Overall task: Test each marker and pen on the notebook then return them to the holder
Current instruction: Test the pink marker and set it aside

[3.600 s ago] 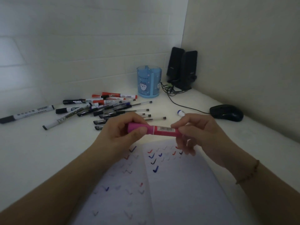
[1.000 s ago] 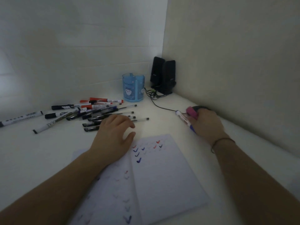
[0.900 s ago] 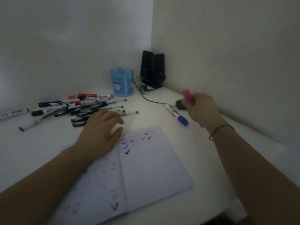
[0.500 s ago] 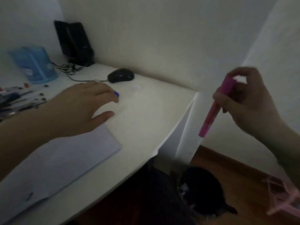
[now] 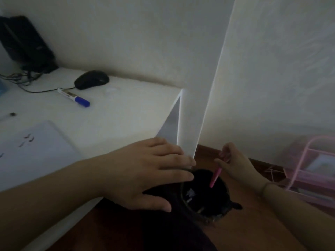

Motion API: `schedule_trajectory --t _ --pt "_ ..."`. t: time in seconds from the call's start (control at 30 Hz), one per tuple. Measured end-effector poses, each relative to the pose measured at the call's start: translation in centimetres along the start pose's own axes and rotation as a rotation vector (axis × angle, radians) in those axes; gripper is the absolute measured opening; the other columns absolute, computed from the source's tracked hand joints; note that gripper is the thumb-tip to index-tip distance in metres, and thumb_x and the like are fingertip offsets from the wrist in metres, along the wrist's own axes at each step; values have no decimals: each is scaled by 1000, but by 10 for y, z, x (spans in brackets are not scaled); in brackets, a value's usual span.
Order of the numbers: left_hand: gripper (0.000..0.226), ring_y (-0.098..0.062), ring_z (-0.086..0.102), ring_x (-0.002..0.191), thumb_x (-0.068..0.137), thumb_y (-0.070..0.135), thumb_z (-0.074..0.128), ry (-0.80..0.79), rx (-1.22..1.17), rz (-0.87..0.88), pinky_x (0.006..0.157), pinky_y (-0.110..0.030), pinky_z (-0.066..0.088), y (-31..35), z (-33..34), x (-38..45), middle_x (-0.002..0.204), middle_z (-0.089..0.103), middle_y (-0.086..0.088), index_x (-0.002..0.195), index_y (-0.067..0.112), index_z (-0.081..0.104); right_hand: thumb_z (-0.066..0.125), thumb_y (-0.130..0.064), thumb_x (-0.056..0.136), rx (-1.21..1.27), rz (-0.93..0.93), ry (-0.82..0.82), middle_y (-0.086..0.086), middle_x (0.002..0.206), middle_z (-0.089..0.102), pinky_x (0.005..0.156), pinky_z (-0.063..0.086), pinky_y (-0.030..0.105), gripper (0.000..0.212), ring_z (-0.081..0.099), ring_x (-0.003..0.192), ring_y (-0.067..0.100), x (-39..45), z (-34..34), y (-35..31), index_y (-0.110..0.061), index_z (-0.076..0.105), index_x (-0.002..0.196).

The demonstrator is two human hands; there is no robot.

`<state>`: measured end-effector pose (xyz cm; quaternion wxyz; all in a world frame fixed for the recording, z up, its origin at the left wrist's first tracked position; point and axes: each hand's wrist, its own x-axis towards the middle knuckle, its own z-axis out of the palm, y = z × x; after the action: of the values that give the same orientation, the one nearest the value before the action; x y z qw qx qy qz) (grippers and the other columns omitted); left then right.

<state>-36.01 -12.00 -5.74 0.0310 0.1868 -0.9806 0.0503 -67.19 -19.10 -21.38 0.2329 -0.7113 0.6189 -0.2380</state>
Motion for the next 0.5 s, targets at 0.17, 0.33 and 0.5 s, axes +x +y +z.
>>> schedule_trajectory --t 0.17,0.33,0.5 --pt "47 -20 44 128 93 52 51 79 -9 -117 100 -40 38 -9 3 -11 141 48 1 130 23 54 70 -19 81 69 -22 114 -2 80 63 63 49 30 21 63 76 16 9 -2 -23 -22 50 86" --pt "45 -10 37 130 91 56 43 261 -108 -560 106 -30 33 -25 -14 -52 142 42 9 127 30 52 70 -11 80 296 -205 346 -8 78 62 58 44 18 21 60 73 9 20 -18 -107 -23 54 86" --pt "54 -16 46 122 82 65 40 292 -51 -1082 104 -33 34 -51 -19 -158 133 50 5 120 30 58 67 -4 83 583 -378 358 -6 74 61 57 44 16 15 57 67 8 23 -22 -212 -15 59 87"
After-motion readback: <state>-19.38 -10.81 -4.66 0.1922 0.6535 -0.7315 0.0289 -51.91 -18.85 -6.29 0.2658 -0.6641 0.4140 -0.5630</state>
